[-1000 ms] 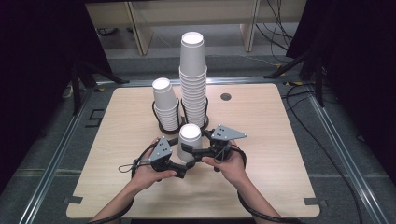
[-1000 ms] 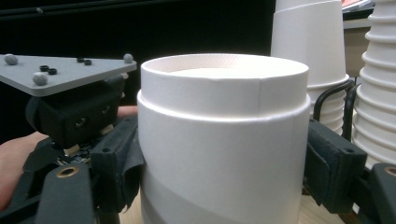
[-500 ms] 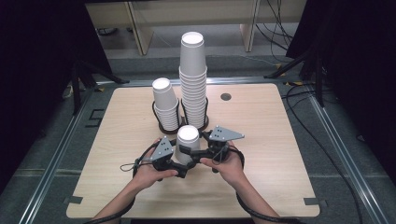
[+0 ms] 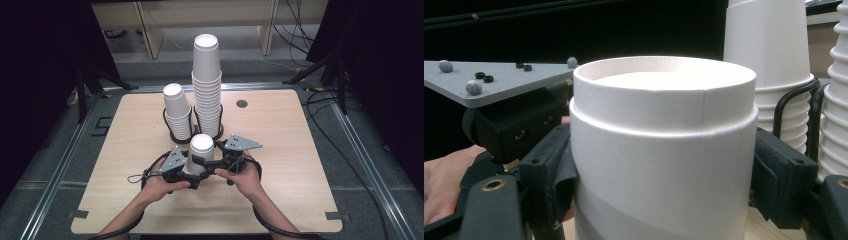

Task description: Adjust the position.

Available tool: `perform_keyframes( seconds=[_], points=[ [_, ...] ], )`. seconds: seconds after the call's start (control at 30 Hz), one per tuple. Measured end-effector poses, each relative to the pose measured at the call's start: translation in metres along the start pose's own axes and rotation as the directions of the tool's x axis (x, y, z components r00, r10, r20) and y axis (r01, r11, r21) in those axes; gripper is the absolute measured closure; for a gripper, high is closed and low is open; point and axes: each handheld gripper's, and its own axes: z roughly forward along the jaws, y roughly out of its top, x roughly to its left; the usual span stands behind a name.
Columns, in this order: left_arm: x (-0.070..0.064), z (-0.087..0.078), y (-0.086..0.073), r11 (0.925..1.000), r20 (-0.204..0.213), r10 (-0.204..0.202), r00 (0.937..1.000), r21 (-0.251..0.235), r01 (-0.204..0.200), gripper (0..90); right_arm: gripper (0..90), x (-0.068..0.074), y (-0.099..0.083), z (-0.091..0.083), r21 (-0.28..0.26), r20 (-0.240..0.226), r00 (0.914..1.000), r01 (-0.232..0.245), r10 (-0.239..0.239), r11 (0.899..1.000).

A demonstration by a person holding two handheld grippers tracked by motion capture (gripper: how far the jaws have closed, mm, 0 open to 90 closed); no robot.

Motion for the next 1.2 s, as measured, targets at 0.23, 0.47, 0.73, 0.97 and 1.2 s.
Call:
perform_keyframes(
  seconds=[0.23, 0.47, 0.73, 0.97, 1.2],
  points=[
    [0.001, -0.001, 0.002, 0.9997, 0.001, 0.006, 1.0, 0.025, -0.006, 13.4, 21.7, 0.001, 0.0, 0.0, 0.021, -0.005, 0.9996, -0.029, 0.029, 0.999],
    [0.003, -0.002, 0.003, 0.9984, 0.004, 0.019, 0.9998, 0.053, -0.019, 15.4, 20.4, -0.002, -0.001, 0.001, 0.024, 0.008, 0.9998, -0.019, 0.019, 1.0],
    [0.005, -0.003, 0.006, 0.9957, 0.012, 0.054, 0.9985, 0.074, -0.055, 18.3, 19.0, -0.002, 0.0, 0.001, 0.045, -0.002, 0.9994, -0.033, 0.033, 0.998],
    [0.008, -0.006, 0.01, 0.9908, 0.032, 0.068, 0.9972, 0.115, -0.071, 20.3, 16.5, -0.003, 0.001, 0.002, 0.044, -0.003, 0.9999, -0.015, 0.016, 0.999],
    [0.012, -0.009, 0.013, 0.986, 0.037, 0.085, 0.9957, 0.141, -0.089, 21.0, 15.2, -0.003, 0.005, -0.002, 0.057, -0.009, 0.9997, -0.023, 0.024, 0.998]
  ],
)
